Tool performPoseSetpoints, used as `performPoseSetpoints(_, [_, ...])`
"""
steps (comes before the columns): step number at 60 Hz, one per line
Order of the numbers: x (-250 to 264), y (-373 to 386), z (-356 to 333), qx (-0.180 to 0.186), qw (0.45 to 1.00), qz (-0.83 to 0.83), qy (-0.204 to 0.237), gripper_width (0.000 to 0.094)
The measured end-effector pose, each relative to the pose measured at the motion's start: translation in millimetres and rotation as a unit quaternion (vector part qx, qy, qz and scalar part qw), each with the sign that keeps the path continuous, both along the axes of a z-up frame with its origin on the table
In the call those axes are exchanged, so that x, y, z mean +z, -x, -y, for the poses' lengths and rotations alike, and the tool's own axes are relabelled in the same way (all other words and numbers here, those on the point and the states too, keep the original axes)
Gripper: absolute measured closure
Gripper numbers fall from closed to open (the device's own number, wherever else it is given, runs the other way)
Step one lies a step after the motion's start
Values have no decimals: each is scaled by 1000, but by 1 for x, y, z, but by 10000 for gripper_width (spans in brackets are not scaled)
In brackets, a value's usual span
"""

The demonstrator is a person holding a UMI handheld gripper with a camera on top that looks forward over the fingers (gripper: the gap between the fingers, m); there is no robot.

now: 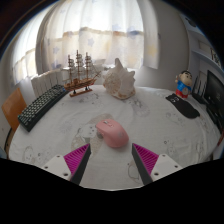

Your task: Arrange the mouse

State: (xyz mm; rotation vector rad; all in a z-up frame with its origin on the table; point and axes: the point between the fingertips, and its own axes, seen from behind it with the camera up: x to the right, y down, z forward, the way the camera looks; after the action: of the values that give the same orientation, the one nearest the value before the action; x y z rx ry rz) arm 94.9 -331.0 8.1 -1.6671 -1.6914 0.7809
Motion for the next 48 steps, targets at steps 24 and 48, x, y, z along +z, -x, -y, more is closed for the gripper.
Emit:
performPoseSetpoints(24, [-20,78,-11,14,1000,-16,9,77])
performPoseSetpoints(48, [-23,105,-17,13,1000,-20,17,350])
